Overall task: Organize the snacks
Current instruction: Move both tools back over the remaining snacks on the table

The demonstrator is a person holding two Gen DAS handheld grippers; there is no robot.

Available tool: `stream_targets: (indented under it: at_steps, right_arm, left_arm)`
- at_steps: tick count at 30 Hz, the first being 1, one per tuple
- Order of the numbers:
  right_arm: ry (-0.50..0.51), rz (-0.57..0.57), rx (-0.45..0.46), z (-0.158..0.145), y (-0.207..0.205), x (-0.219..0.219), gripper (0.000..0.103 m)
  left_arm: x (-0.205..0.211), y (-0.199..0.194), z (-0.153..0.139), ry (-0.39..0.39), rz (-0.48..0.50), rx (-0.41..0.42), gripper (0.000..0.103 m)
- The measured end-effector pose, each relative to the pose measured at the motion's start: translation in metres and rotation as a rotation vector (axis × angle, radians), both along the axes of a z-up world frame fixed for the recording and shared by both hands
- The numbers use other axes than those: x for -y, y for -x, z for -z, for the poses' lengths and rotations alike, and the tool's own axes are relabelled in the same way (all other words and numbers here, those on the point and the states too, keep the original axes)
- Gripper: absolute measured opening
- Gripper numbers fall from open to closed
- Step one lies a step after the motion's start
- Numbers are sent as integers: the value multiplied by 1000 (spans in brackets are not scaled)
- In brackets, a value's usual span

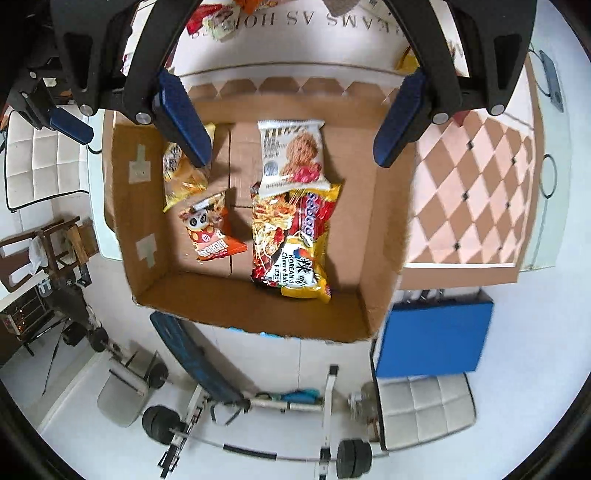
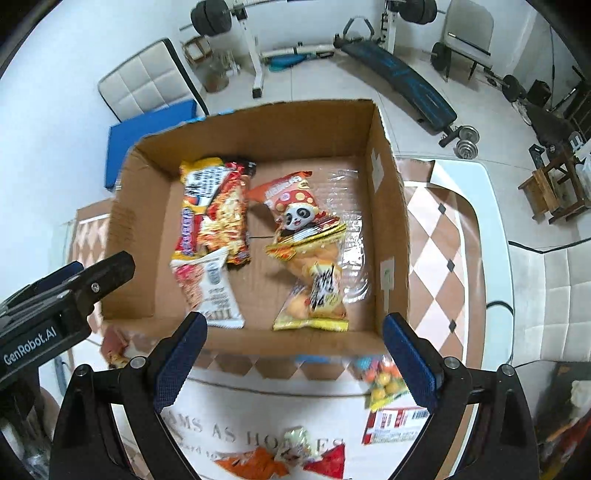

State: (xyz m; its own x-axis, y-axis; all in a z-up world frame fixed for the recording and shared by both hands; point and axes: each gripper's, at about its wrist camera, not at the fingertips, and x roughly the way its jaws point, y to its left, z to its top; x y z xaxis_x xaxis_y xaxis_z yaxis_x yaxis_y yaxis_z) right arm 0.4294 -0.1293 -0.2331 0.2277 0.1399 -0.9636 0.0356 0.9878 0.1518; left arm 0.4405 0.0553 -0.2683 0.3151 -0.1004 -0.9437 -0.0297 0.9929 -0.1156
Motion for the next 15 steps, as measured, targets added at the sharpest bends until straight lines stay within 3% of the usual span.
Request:
stream_targets:
  at_steps: [8, 15]
  right_arm:
    - [-121, 19, -18, -22, 72, -11, 98]
    - [-264, 62, -234, 29, 140, -25, 98]
  left_arm:
    - [-18, 81, -19, -7, -5, 32, 90]
    - [-54, 160, 29, -138, -2, -83, 90]
